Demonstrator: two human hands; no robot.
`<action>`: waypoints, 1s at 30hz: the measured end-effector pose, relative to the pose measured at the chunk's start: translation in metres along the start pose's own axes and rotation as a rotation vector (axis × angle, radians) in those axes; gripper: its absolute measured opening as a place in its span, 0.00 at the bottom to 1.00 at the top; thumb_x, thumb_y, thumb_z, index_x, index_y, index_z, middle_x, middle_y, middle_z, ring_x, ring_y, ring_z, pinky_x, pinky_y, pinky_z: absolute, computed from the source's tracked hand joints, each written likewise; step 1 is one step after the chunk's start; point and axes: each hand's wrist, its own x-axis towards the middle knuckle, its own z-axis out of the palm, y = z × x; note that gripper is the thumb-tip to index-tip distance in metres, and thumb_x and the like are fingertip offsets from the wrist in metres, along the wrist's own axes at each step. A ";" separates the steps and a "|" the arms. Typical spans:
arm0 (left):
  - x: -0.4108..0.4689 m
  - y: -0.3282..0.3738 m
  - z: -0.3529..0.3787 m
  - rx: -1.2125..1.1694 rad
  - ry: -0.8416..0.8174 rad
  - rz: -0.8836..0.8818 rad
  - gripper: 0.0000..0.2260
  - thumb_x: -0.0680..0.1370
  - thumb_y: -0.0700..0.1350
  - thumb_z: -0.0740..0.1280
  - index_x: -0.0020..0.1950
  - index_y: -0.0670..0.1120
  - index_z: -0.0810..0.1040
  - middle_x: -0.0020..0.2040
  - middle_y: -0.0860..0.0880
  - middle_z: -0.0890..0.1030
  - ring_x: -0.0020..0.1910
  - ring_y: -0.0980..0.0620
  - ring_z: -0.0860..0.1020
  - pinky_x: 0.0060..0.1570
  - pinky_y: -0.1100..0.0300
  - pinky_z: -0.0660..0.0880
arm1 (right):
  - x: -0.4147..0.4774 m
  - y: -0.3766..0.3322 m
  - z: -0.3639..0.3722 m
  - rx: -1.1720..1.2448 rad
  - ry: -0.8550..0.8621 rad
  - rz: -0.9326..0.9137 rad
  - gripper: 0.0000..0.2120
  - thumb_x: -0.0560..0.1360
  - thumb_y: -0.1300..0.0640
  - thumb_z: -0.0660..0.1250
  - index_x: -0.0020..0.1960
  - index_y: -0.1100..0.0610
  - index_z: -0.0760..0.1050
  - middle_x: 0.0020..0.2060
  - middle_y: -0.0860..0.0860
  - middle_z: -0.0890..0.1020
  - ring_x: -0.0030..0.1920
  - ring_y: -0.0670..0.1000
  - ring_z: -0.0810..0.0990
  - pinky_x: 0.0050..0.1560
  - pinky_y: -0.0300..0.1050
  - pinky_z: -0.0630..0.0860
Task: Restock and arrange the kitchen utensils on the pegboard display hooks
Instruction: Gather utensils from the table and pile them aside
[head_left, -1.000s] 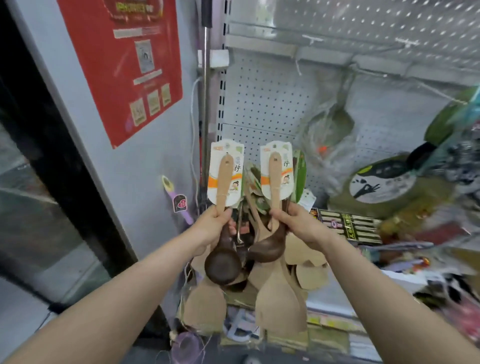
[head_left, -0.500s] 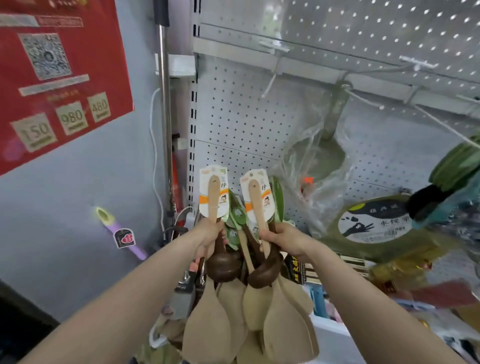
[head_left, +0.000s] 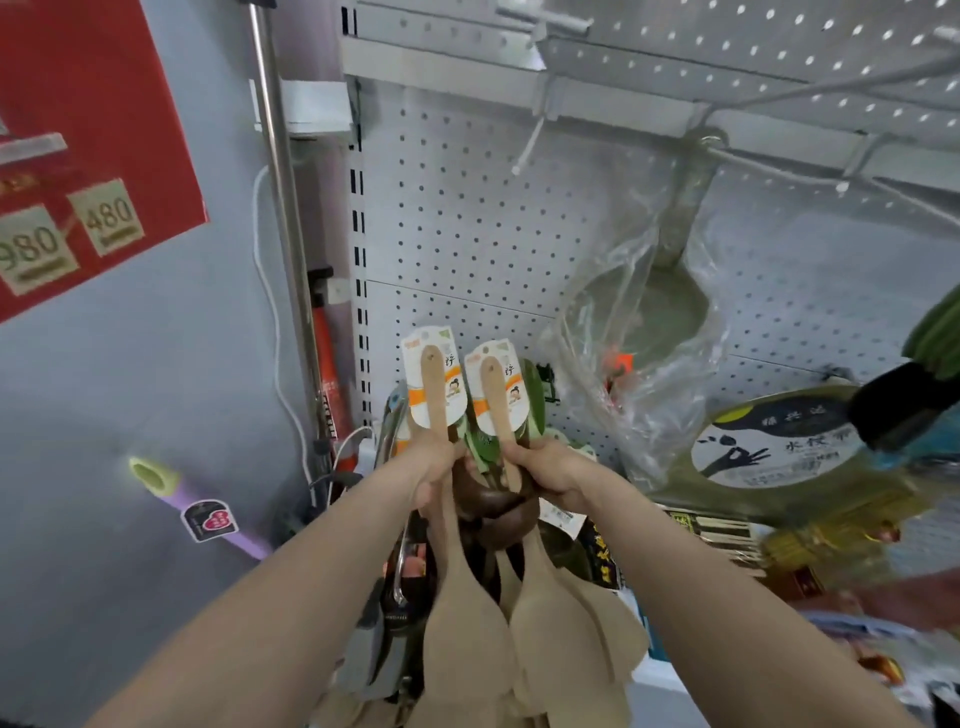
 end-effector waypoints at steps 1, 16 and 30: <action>0.004 -0.003 0.004 0.002 0.001 0.007 0.05 0.80 0.36 0.60 0.45 0.41 0.73 0.31 0.45 0.77 0.34 0.46 0.76 0.52 0.47 0.78 | 0.002 0.001 0.002 -0.039 0.010 -0.009 0.16 0.83 0.53 0.61 0.63 0.64 0.74 0.57 0.60 0.82 0.48 0.54 0.82 0.52 0.45 0.80; 0.001 -0.046 0.000 0.737 0.282 0.101 0.11 0.80 0.42 0.61 0.61 0.40 0.75 0.56 0.40 0.79 0.56 0.40 0.76 0.47 0.57 0.70 | 0.019 0.031 -0.009 -0.629 0.233 0.111 0.19 0.80 0.45 0.62 0.53 0.62 0.78 0.43 0.58 0.82 0.35 0.56 0.80 0.41 0.48 0.81; 0.020 -0.042 -0.027 0.392 0.394 0.169 0.07 0.79 0.37 0.59 0.51 0.39 0.76 0.47 0.38 0.78 0.46 0.41 0.78 0.47 0.48 0.78 | 0.014 0.026 -0.015 -0.435 0.162 0.066 0.13 0.81 0.50 0.62 0.47 0.59 0.79 0.34 0.53 0.76 0.32 0.51 0.75 0.32 0.41 0.73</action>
